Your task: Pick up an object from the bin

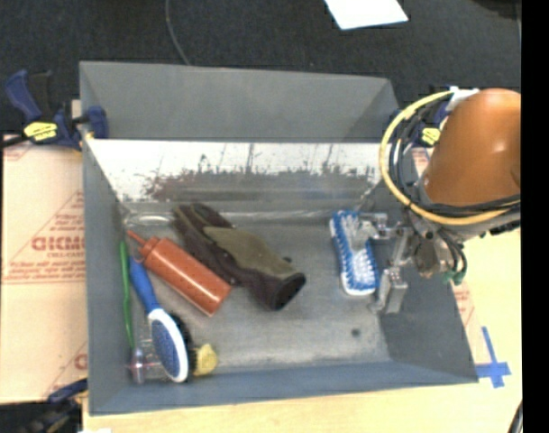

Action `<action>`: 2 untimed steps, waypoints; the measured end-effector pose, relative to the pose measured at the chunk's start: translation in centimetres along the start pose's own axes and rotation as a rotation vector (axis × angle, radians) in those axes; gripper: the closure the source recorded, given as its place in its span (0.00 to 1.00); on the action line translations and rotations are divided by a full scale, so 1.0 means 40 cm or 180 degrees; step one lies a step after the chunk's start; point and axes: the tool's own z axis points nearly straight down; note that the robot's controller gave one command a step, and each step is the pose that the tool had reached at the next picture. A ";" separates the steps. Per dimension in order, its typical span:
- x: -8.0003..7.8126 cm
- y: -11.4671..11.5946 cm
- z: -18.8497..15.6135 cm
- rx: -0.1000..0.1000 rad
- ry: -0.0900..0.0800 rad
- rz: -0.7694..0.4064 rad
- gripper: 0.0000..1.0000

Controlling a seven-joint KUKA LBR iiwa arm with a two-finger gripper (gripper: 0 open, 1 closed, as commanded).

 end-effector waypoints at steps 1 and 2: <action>-0.004 0.001 -0.009 0.0004 -0.0025 -0.0011 0.00; -0.057 0.106 0.200 -0.0002 -0.0045 0.0060 0.00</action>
Offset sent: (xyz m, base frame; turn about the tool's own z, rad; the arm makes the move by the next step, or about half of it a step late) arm 0.0415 0.0871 -0.1745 0.0442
